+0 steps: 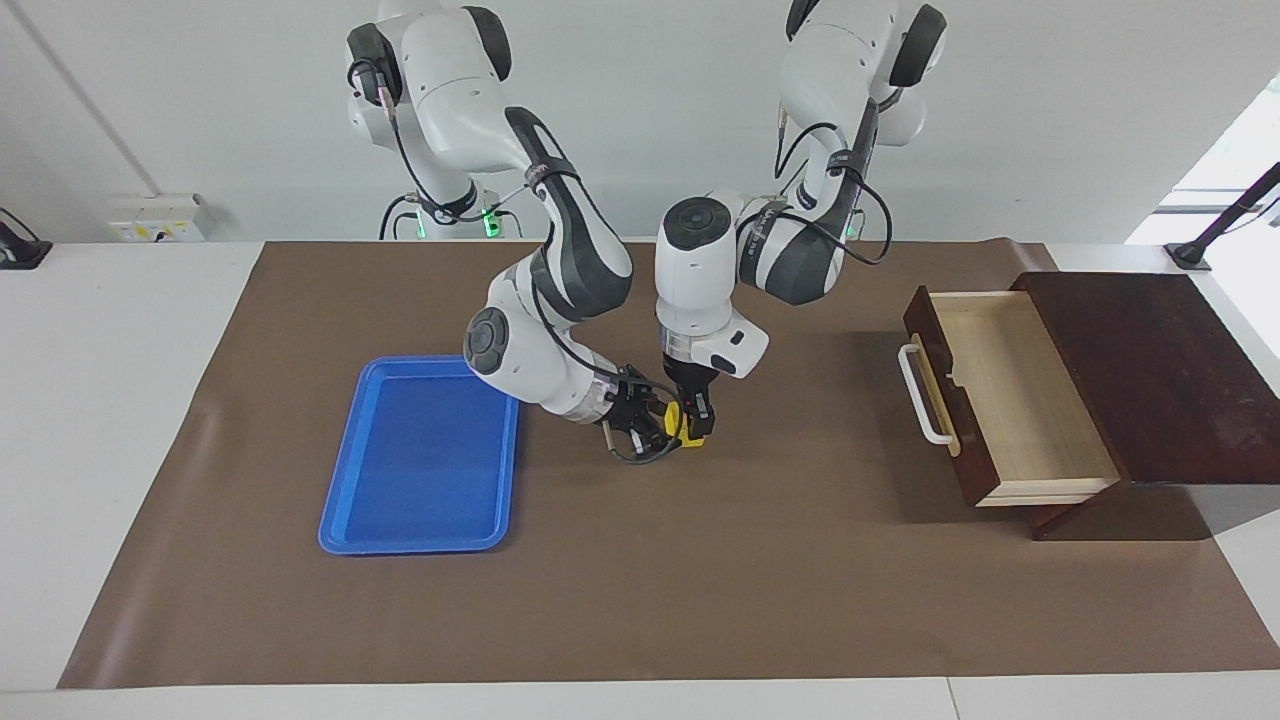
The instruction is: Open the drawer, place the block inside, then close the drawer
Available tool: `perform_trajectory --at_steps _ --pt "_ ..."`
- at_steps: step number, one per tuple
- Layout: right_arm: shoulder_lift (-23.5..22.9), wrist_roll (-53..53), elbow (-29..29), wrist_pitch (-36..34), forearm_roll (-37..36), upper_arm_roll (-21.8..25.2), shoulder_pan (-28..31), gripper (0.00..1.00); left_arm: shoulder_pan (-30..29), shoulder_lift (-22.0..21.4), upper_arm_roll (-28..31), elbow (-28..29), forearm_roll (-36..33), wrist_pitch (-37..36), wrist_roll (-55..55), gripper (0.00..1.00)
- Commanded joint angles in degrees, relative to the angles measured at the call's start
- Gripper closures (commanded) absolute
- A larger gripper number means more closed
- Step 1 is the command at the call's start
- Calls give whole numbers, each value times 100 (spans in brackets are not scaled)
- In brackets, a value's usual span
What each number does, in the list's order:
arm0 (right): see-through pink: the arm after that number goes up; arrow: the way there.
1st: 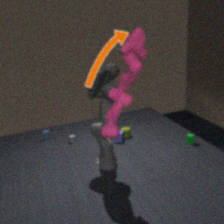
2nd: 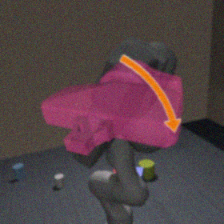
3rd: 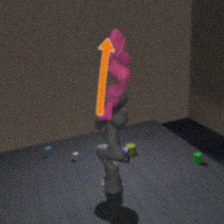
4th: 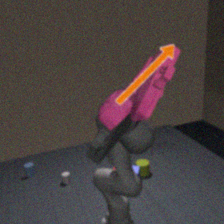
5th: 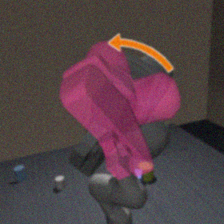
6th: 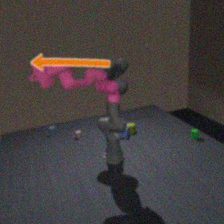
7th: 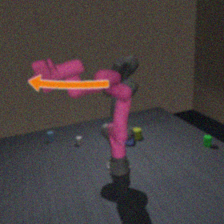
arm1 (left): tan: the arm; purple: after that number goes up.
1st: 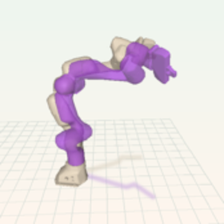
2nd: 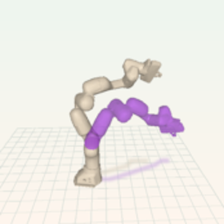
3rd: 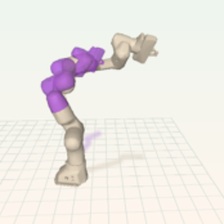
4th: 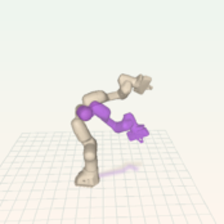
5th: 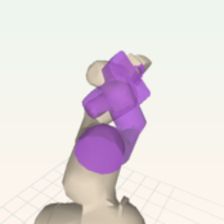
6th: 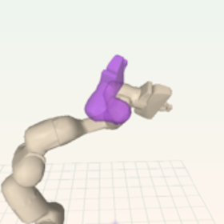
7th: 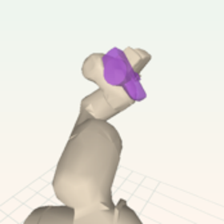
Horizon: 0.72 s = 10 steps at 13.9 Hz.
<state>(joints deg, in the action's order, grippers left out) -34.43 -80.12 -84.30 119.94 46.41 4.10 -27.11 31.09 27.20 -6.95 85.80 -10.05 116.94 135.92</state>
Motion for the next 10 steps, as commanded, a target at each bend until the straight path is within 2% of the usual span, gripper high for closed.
perform_trajectory --at_steps 1,5,6,7,8,9,10 --pt "-3 -197 71 196 175 12 30 100 29 39 -17 -28 38 -233 5 100" --pt "-3 -241 71 196 175 12 30 100 2 39 -26 -37 47 -268 -48 100" --pt "6 -258 71 196 175 12 39 77 2 39 -17 -37 47 -277 -48 100" --pt "6 -372 80 196 175 12 74 48 2 39 -17 -37 47 -285 -48 100" --pt "6 -521 89 205 288 12 83 26 2 31 -17 -37 47 -294 -48 100" --pt "6 -540 89 214 342 12 83 0 -6 30 -26 -37 47 -294 -48 100" --pt "6 -531 89 214 342 12 92 0 -6 22 -17 -37 47 -294 -83 100"
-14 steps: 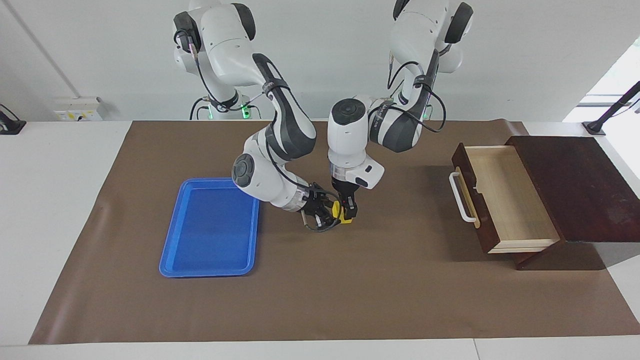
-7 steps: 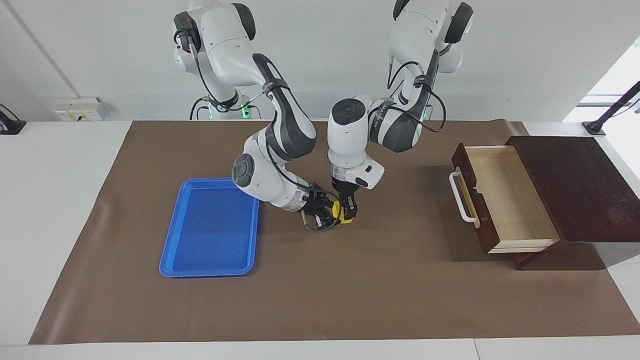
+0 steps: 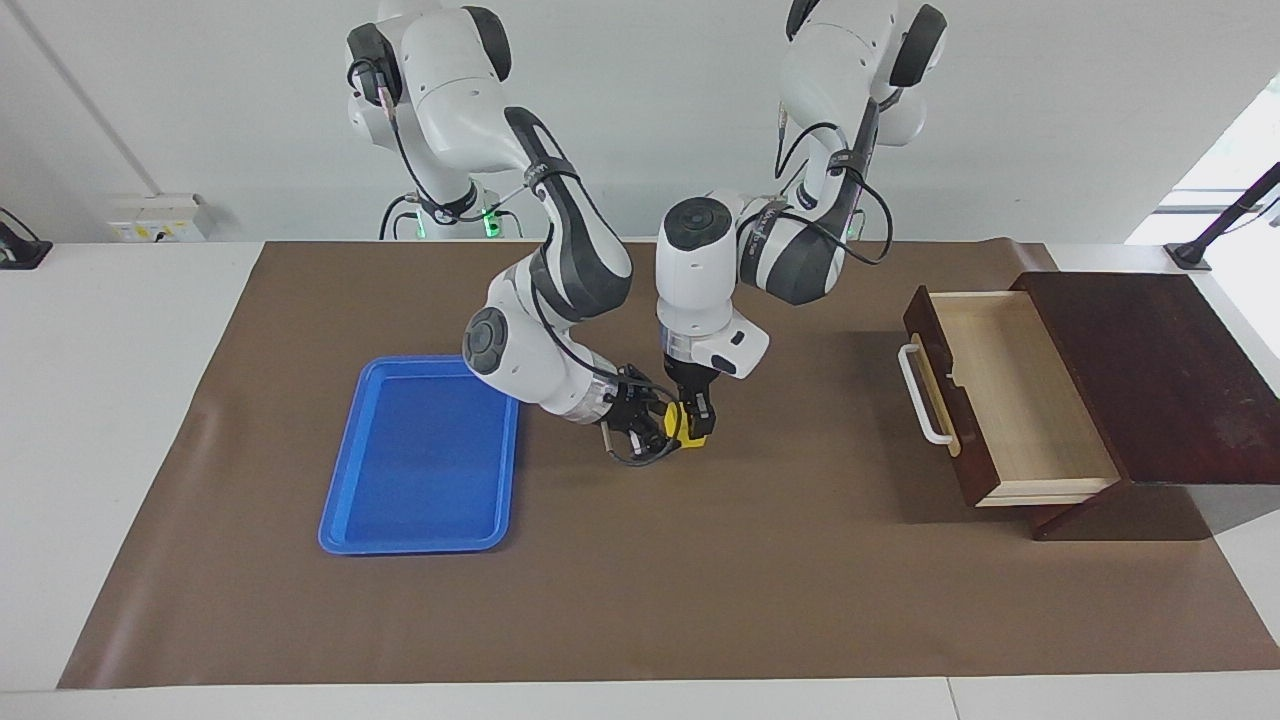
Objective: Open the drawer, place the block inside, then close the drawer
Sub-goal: 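Lower the cube into the drawer with the left gripper while the right withdraws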
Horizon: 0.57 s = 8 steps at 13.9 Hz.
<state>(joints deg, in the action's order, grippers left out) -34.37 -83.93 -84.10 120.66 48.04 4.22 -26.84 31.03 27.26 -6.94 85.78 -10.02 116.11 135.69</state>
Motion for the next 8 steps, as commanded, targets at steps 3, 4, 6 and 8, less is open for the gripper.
perform_trajectory --at_steps 3,4,6,8 --pt "1 -150 69 142 179 0 64 0 -9 -10 -27 -35 52 -273 -139 100" --pt "1 -141 69 142 179 0 73 0 -18 -28 -27 -35 52 -316 -165 100" --pt "1 -132 69 133 179 0 82 0 -44 -98 -18 -61 70 -509 -279 100" --pt "27 -141 69 89 179 8 152 0 -157 -195 -18 -183 157 -816 -393 100"
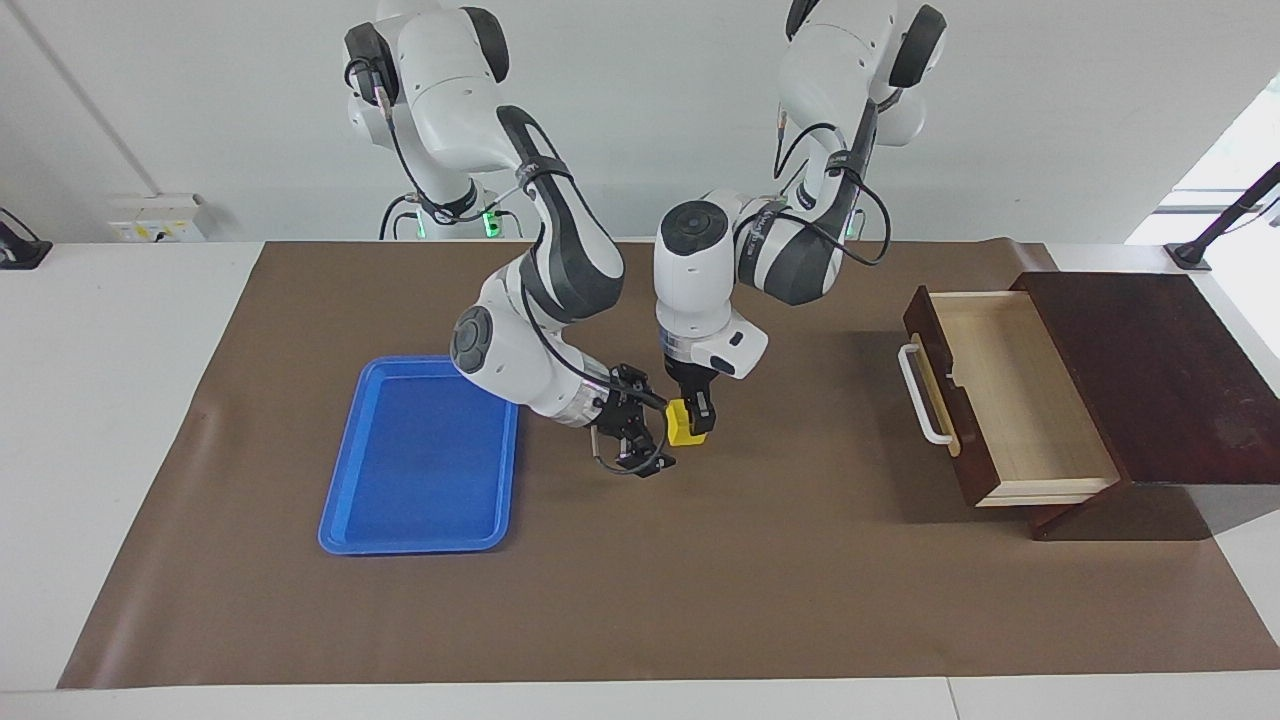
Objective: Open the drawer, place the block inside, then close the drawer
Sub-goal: 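Lower the cube into the drawer with the left gripper while the right withdraws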
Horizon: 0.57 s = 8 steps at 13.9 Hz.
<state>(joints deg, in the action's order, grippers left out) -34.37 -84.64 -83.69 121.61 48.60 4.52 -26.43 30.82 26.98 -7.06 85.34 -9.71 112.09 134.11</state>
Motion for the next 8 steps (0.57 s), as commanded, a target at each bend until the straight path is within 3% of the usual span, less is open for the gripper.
perform_trajectory --at_steps 1,5,8 --pt "44 -62 28 -58 123 -30 207 0 -216 -236 2 -210 136 -659 -288 100" --pt "237 -36 45 -558 132 -21 769 0 -682 -325 29 -956 233 -2187 -657 100" --pt "606 585 28 -1374 -78 58 1323 0 -1147 -342 55 -1440 251 -3077 -1297 100"
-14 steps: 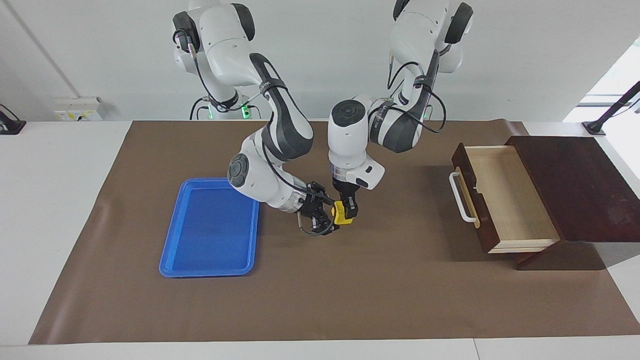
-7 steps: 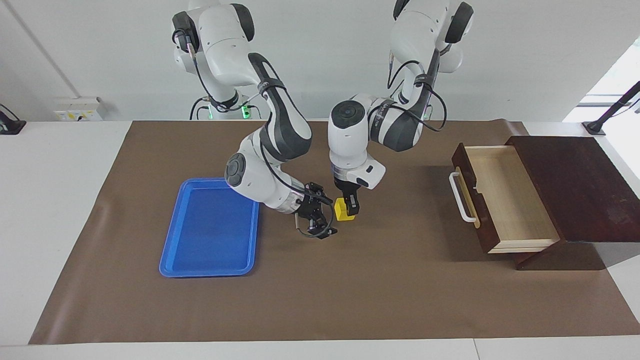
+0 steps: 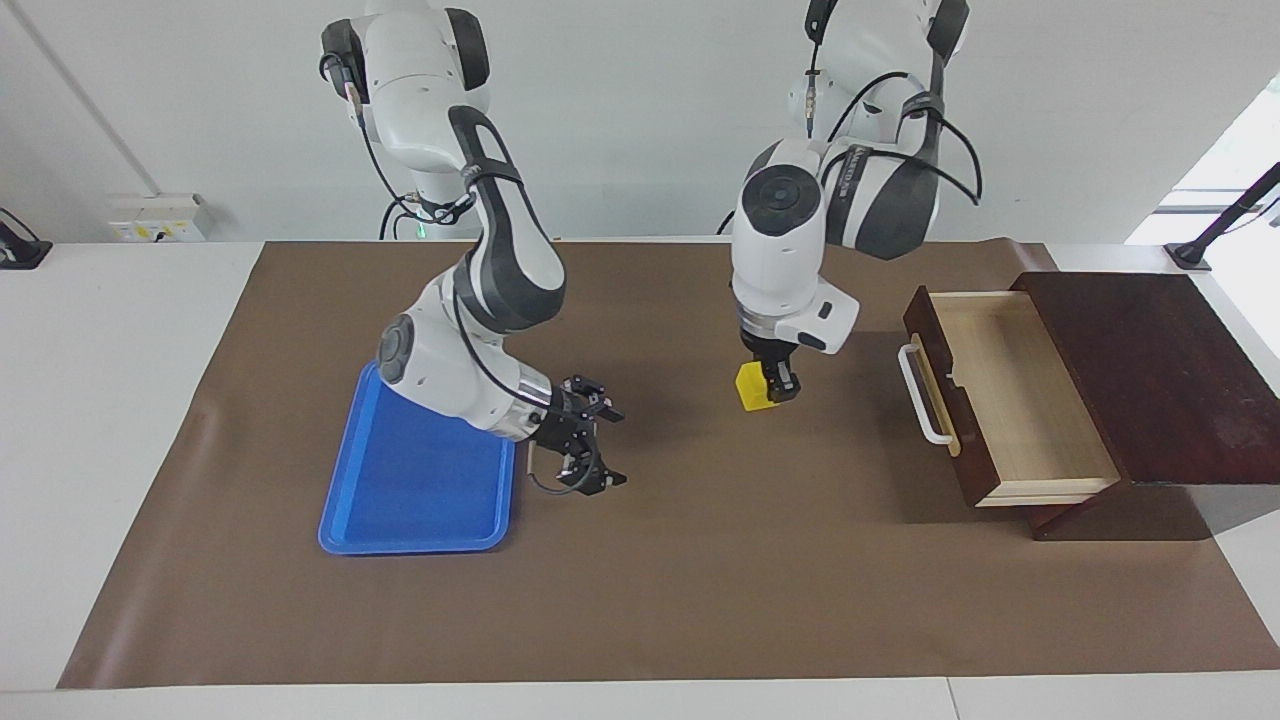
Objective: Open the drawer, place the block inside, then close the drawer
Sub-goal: 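Lower the cube into the drawer with the left gripper while the right withdraws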
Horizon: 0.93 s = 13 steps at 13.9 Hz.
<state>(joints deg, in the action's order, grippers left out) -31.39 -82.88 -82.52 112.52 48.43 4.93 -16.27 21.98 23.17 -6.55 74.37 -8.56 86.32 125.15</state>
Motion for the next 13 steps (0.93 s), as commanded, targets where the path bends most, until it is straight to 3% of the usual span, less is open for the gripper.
perform_trajectory --at_steps 1,5,7,9,13 --pt "431 822 -88 -764 -418 43 518 0 -500 -126 13 -353 135 -589 -665 100" --pt "932 2851 -158 -1442 -2053 52 1046 0 -1712 -707 13 -327 521 -740 -1922 100" --pt "1117 4072 -159 -1697 -2660 52 1327 0 -1995 -875 39 -48 495 -574 -2754 100" --pt "1196 5259 -159 -1795 -3145 52 1600 0 -2232 -1129 75 531 364 -84 -3250 100" --pt "1502 7362 -159 -1804 -3989 52 1742 0 -2619 -1929 75 2342 145 1297 -3927 100"
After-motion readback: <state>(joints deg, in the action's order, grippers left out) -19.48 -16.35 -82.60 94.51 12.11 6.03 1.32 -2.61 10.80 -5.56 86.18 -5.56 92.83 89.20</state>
